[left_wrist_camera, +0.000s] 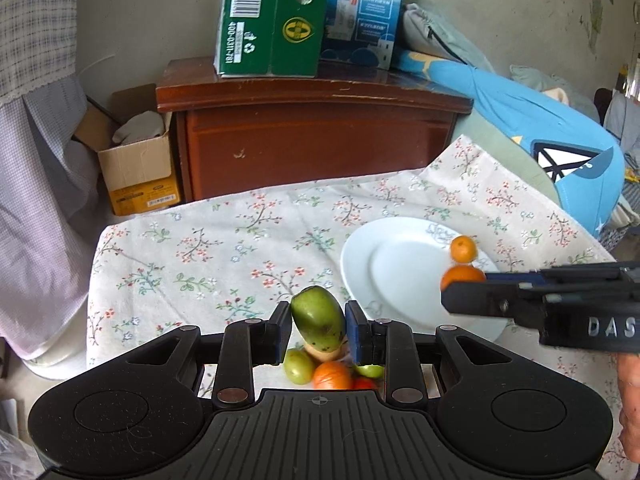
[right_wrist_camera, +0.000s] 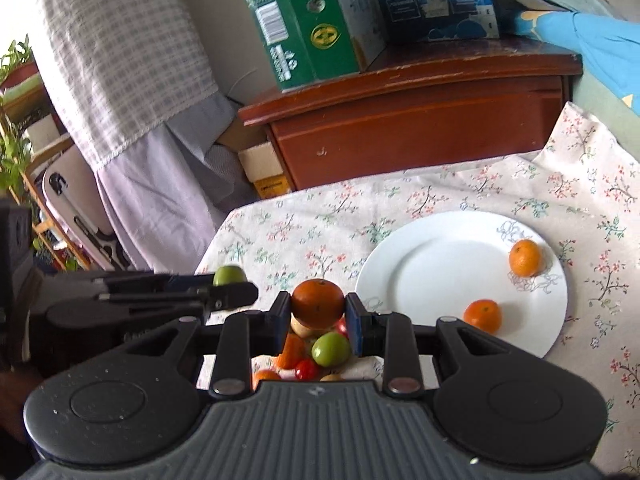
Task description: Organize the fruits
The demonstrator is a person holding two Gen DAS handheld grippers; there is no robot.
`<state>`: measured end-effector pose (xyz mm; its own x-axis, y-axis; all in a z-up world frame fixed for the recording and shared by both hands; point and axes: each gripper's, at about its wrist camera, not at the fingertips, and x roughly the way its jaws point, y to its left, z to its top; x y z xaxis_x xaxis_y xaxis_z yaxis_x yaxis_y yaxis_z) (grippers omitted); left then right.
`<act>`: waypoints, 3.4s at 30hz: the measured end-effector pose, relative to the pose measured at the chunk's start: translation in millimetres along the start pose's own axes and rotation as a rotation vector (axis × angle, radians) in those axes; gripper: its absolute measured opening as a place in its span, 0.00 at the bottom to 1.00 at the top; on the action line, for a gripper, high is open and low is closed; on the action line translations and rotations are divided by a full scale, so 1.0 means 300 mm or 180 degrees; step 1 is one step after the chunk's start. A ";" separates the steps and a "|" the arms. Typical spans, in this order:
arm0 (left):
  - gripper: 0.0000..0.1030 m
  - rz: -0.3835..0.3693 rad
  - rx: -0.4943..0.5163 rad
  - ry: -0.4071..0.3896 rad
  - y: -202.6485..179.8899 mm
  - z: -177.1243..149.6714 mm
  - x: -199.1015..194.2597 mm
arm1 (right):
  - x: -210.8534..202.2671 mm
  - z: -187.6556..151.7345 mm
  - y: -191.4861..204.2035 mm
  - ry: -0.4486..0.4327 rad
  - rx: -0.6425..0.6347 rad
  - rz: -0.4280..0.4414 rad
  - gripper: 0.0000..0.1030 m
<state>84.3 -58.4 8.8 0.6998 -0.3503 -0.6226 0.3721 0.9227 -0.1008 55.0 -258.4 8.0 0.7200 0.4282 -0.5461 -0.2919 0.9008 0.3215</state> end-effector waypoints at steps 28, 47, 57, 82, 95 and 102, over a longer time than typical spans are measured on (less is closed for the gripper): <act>0.26 -0.0322 0.0043 0.0069 -0.209 0.035 0.166 | -0.047 0.059 -0.321 -0.0349 0.1021 -0.0590 0.28; 0.27 -0.0232 0.0031 0.0357 -0.256 0.001 0.280 | 0.036 0.002 -0.398 -0.0133 0.1148 -0.0902 0.31; 0.64 -0.0044 0.0097 0.0253 -0.265 0.013 0.256 | 0.029 0.001 -0.398 -0.0190 0.1190 -0.0856 0.37; 0.81 0.0431 -0.0399 0.0234 -0.049 0.010 0.074 | -0.033 -0.033 -0.283 -0.0165 0.0729 -0.0693 0.45; 0.81 0.0697 -0.0723 0.0433 0.042 -0.122 -0.014 | -0.051 -0.185 -0.113 0.0162 0.0370 -0.0336 0.46; 0.81 0.0735 -0.0526 0.0557 0.028 -0.173 -0.019 | -0.020 -0.250 -0.046 0.0412 0.0224 -0.0102 0.46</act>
<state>51.6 -40.4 -28.7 0.6335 -0.1091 -0.7660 0.1020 0.9931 -0.0571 7.6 -268.1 -51.1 0.6397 0.4092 -0.6507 -0.2221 0.9088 0.3532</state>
